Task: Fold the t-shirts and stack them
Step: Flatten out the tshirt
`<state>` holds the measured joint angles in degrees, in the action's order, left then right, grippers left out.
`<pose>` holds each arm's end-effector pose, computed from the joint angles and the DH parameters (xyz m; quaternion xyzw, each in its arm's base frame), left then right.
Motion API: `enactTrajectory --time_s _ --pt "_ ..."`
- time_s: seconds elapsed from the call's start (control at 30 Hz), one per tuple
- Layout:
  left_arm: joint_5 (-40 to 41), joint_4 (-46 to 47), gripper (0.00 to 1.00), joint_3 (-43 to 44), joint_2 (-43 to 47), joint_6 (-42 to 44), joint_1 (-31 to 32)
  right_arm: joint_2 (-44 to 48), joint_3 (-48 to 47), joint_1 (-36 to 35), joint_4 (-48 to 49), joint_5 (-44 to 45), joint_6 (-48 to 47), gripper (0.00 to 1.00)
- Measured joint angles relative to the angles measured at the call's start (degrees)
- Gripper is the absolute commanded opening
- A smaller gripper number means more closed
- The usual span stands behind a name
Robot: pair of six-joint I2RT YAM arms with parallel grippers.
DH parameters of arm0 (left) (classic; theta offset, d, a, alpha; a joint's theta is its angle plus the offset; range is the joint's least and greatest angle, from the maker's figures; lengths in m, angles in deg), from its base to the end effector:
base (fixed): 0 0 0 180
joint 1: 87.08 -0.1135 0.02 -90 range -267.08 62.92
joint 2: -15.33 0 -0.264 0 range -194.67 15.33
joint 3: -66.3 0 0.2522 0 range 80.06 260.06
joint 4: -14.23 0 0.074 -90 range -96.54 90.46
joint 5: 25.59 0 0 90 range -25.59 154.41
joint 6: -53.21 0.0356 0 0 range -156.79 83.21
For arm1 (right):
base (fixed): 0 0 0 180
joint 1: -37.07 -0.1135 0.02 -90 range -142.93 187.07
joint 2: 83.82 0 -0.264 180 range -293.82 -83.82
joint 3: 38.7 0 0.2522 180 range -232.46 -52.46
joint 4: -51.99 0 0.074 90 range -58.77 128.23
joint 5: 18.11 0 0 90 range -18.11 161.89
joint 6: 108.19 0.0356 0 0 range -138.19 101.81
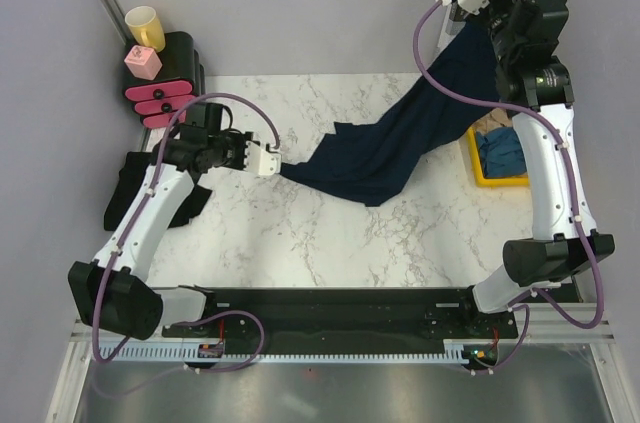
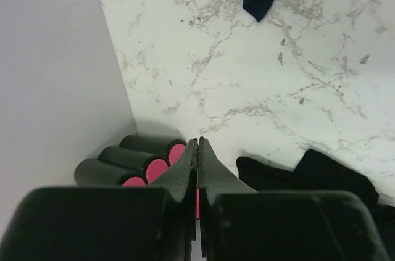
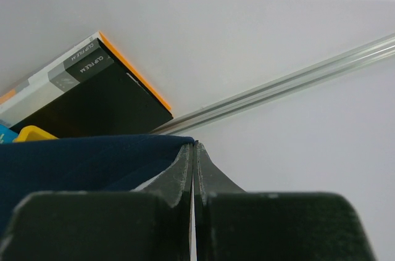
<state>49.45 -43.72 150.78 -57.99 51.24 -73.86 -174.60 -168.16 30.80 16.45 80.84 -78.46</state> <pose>0.2567 -0.0697 0.3362 0.7430 0.5478 0.1256 0.3635 0.3281 0.0305 0.5411 -0.3286 0.6041 -0.3765 0.6207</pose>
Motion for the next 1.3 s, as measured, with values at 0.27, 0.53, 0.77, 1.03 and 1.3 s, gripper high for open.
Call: enactTrajectory --time_s 0.27,0.53,0.77,1.03,1.3 --pt "-3.82 -1.14 0.7 2.75 -6.95 -7.45 1.11 0.7 2.29 -1.11 0.0 0.11 0.61 0.0" --pt "-10.91 -0.35 0.78 9.53 -21.68 -18.49 12.79 4.15 12.66 -3.39 0.15 0.22 1.86 0.0" --pt "-14.38 0.68 0.58 23.45 -37.92 -23.63 18.82 6.51 21.9 -4.55 -0.7 0.57 2.14 0.0" --pt "-15.69 2.1 0.58 37.97 -49.83 -26.03 20.76 7.06 24.2 -4.79 -1.16 1.75 2.62 0.0" --pt "-15.13 3.02 0.56 38.8 -54.93 -26.01 24.24 7.15 24.2 -4.79 -1.14 2.12 2.64 0.0"
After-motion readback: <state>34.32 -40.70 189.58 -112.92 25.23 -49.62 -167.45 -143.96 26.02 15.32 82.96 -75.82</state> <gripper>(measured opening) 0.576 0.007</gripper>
